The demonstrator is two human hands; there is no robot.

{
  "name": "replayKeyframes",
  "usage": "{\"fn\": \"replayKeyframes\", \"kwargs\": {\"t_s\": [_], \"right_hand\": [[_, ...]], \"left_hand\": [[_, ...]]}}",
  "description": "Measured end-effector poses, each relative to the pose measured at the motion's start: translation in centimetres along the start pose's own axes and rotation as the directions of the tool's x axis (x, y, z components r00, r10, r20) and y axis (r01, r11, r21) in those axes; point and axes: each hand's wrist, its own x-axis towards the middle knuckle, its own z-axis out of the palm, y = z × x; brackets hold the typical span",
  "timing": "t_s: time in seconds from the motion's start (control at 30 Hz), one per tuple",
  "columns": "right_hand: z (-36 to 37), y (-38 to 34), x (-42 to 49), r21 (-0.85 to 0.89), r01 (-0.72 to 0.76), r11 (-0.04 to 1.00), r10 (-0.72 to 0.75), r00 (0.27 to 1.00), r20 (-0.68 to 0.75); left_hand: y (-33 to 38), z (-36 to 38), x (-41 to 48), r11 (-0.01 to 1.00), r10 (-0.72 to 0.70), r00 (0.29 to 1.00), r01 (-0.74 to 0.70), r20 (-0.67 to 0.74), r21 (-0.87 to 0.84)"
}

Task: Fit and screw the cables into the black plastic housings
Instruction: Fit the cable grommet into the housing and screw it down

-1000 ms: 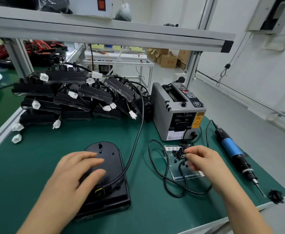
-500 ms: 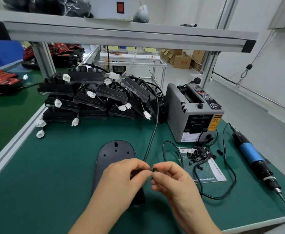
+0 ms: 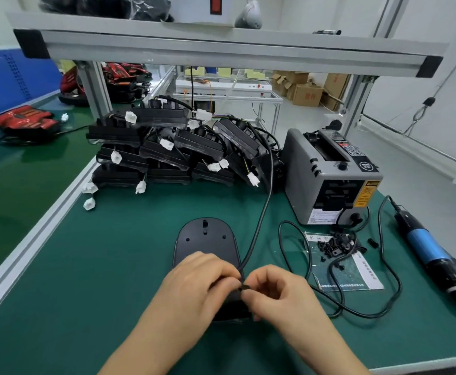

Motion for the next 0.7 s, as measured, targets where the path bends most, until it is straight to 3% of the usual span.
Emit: {"fn": "replayKeyframes", "kwargs": {"t_s": [0.07, 0.13, 0.27, 0.43, 0.7], "right_hand": [[0.5, 0.1, 0.1, -0.021, -0.032, 0.999, 0.032, 0.999, -0.007], [0.9, 0.3, 0.1, -0.069, -0.057, 0.996, 0.057, 0.998, -0.012], [1.6, 0.5, 0.3, -0.231, -0.037, 0.972, 0.023, 0.998, -0.066], [2.1, 0.6, 0.7, -0.410, -0.014, 0.912, -0.037, 0.993, -0.114], [2.3, 0.2, 1.2, -0.484, -0.007, 0.875, -0.063, 0.990, -0.128]], "left_hand": [[-0.9, -0.3, -0.6, 0.992, -0.119, 0.982, 0.113, -0.145, -0.047], [-1.7, -0.3, -1.3, 0.975, -0.219, 0.955, 0.207, -0.202, -0.079], [-1.9, 0.5, -2.4, 0.961, -0.269, 0.956, 0.258, -0.117, -0.103], [-1.5, 1.3, -2.5, 0.966, -0.256, 0.959, 0.252, -0.123, -0.052], [-1.6, 2.0, -2.4, 0.942, -0.302, 0.938, 0.266, -0.172, -0.207]]}}
